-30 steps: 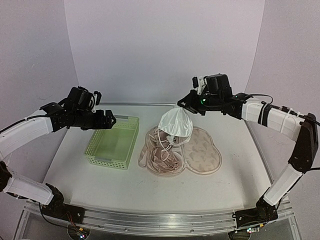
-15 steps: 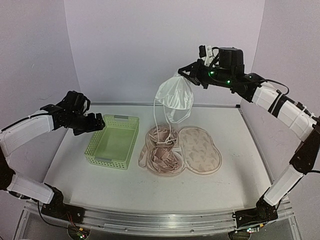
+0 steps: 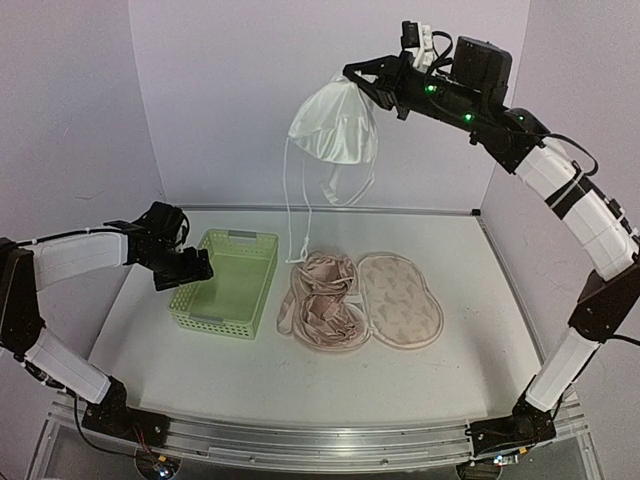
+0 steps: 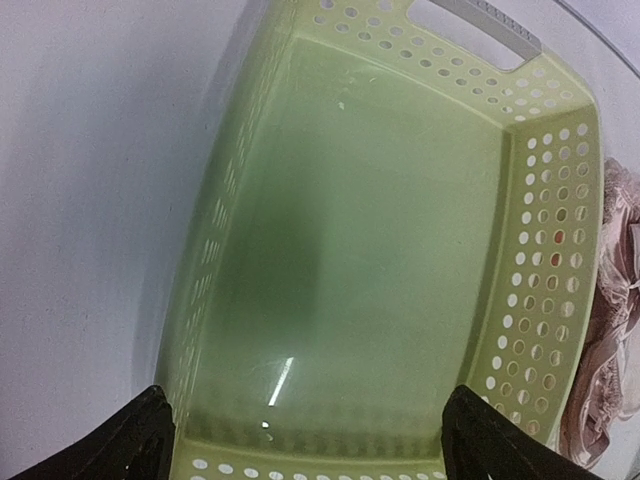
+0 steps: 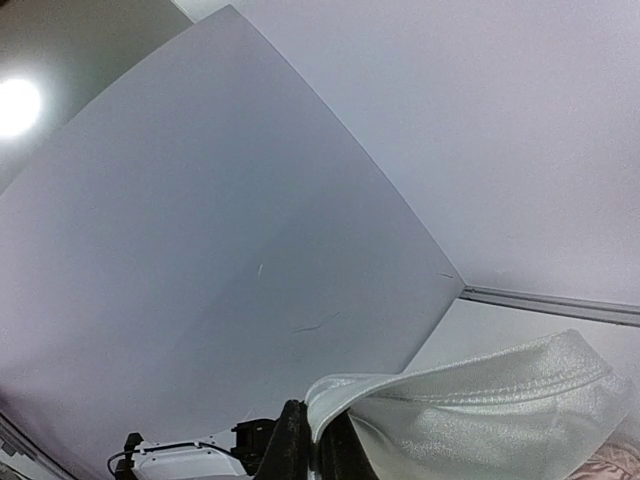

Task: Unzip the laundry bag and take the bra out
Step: Adjust the bin at the center of the board, then hold the bin at the center of the board.

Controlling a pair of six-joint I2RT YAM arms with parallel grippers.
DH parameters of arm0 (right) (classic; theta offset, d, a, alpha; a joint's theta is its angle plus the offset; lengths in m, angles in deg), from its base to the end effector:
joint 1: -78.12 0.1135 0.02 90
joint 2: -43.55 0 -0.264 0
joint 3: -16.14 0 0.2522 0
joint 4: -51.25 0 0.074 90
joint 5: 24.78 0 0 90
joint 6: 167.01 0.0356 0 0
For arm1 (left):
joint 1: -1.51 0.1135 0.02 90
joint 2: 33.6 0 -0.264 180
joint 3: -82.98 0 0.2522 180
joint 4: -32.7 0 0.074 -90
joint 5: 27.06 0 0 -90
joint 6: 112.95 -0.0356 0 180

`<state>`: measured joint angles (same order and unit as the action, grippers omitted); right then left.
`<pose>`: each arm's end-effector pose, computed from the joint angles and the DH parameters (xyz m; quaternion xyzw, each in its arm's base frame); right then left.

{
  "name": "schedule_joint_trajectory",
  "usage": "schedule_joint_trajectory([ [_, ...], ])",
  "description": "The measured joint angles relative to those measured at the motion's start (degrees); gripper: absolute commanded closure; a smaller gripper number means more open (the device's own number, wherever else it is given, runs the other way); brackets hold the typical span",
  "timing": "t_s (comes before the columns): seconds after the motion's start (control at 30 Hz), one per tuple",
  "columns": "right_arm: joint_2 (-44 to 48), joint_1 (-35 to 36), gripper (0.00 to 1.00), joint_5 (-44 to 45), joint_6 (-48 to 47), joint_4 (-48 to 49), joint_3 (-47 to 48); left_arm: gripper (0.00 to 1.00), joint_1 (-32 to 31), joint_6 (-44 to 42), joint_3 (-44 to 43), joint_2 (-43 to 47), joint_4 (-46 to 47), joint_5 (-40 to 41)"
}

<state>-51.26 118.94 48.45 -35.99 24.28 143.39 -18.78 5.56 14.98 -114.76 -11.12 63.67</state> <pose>0.2677 0.2448 0.5222 -0.1068 0.6656 0.5537 0.4890 0.2672 -0.0983 0.2251 -0.0705 0.9562 -0.1118 0.2613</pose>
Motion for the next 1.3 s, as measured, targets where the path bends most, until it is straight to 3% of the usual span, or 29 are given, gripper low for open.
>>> schedule_joint_trajectory([
  [0.43, -10.4, 5.6, 1.00, -1.0, 2.3, 1.0, 10.9, 0.11, 0.0, -0.2, 0.0, -3.4, 1.6, 1.9],
  [0.9, -17.4, 7.1, 1.00, -1.9, 4.3, 1.6, 16.5, 0.10, 0.7, -0.6, -4.3, 5.1, -1.5, 7.6],
  [1.07, -18.7, 7.4, 1.00, -2.1, 4.9, 1.9, 17.7, 0.12, 1.4, -0.5, -4.5, 1.9, -2.1, 10.9],
  [1.3, -18.9, 7.8, 1.00, -2.7, 5.4, 2.5, 17.7, 0.23, 1.9, -0.5, -4.6, -5.3, -1.9, 10.9],
])
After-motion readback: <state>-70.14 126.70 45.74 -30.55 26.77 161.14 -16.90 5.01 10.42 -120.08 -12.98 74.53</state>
